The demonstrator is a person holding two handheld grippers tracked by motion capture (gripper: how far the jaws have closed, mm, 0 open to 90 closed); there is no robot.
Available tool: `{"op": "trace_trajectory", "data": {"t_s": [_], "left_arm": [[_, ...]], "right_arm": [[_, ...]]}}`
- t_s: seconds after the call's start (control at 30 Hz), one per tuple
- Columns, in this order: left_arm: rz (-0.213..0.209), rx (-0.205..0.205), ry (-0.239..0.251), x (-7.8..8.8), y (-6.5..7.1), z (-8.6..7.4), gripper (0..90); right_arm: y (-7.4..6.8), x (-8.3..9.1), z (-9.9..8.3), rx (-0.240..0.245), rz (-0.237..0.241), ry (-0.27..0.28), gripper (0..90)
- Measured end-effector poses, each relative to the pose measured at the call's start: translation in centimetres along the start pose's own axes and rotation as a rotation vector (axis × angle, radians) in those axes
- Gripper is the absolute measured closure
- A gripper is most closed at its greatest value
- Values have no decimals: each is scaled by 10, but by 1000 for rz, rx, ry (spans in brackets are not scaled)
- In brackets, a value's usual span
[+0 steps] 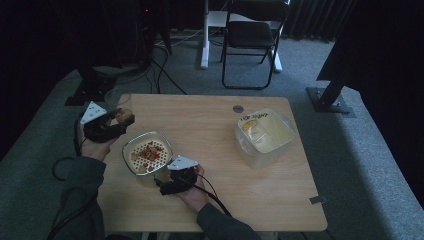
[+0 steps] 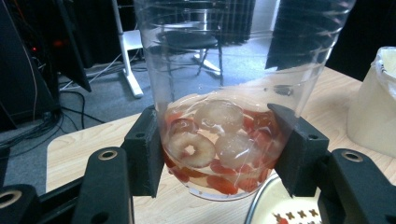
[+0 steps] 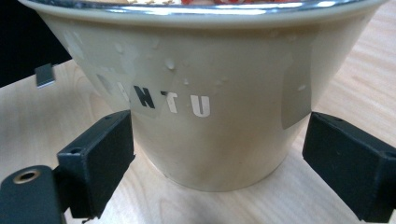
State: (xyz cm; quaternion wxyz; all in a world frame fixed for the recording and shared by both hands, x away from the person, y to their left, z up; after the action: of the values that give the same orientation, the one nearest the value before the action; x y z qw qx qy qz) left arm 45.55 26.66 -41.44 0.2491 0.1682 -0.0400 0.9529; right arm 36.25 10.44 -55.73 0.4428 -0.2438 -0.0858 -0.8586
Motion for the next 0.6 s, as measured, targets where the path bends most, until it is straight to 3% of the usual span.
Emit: {"op": "trace_trajectory", "data": {"t_s": [0.07, 0.1, 0.2, 0.27, 0.3, 0.33, 0.43, 0.53, 0.6], "left_arm": [[0, 2, 2, 0, 0, 0, 421], [3, 3, 3, 1, -1, 0, 421], [10, -1, -4, 3, -3, -3, 422], [13, -1, -4, 4, -4, -3, 422], [18, 3, -7, 4, -6, -5, 422], [21, 4, -9, 4, -7, -6, 421], [34, 8, -10, 4, -11, -8, 421], [51, 1, -14, 6, -14, -10, 422], [94, -23, -38, 9, -22, -17, 421]], "right_arm": [[1, -1, 2, 6, -10, 5, 89], [6, -5, 5, 7, -45, 7, 89], [25, -10, 13, -34, -111, 13, 92], [32, -12, 16, -50, -125, 11, 93], [48, -16, 21, -80, -160, -3, 98], [54, -18, 24, -91, -168, -5, 100], [63, -19, 31, -100, -176, -5, 101], [59, -18, 33, -87, -153, 0, 100], [55, -16, 28, -77, -135, -7, 100]]}}
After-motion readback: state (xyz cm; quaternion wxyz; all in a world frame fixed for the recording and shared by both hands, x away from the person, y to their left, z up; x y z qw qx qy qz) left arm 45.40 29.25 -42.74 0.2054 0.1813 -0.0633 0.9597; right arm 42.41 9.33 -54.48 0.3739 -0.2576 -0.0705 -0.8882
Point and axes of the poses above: each handheld gripper's, and its own axes: x roughly backward along the jaws, z roughly out of its top, y roughly to its right, the point moved 9 cm from there along -x, roughly forward along the jaws, and after that the axes turned 1 degree about x, right-handed, at the moved point
